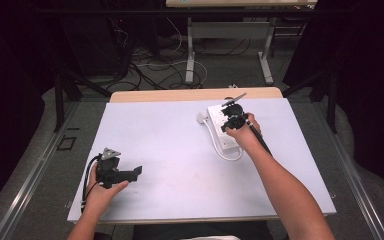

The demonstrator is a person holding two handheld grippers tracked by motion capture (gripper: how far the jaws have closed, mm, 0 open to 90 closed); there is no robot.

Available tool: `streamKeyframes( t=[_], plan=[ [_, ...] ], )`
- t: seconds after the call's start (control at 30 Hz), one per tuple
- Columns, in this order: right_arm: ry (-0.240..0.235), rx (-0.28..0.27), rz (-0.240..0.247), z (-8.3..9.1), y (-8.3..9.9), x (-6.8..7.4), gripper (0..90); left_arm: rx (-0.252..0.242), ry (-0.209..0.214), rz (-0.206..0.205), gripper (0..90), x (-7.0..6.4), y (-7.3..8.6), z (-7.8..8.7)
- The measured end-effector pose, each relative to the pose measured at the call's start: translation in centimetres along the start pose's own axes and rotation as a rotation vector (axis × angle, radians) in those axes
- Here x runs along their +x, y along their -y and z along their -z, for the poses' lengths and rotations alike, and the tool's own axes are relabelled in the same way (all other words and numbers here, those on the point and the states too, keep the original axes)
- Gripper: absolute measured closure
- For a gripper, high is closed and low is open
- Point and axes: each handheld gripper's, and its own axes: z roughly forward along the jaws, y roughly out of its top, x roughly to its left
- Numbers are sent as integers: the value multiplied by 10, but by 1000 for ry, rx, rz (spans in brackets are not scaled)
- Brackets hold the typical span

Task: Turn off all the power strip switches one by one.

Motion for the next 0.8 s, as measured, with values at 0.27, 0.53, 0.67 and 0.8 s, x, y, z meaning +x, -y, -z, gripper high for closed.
streamKeyframes(
  t=[0.27, 0.53, 0.67, 0.8],
  plan=[
    [-2, -9, -24, -10, -5, 2, 900, -6, 1, -5, 27, 1, 0, 0],
    [17, -32, -63, -16, -7, 0, 900, -6, -4, 3, 27, 1, 1, 0],
    [31, -49, -52, -18, -7, -6, 900, -6, -4, 1, 28, 1, 1, 0],
    [25, -74, -62, -21, -7, -9, 900, 11, 3, 2, 28, 2, 0, 1]
  ],
)
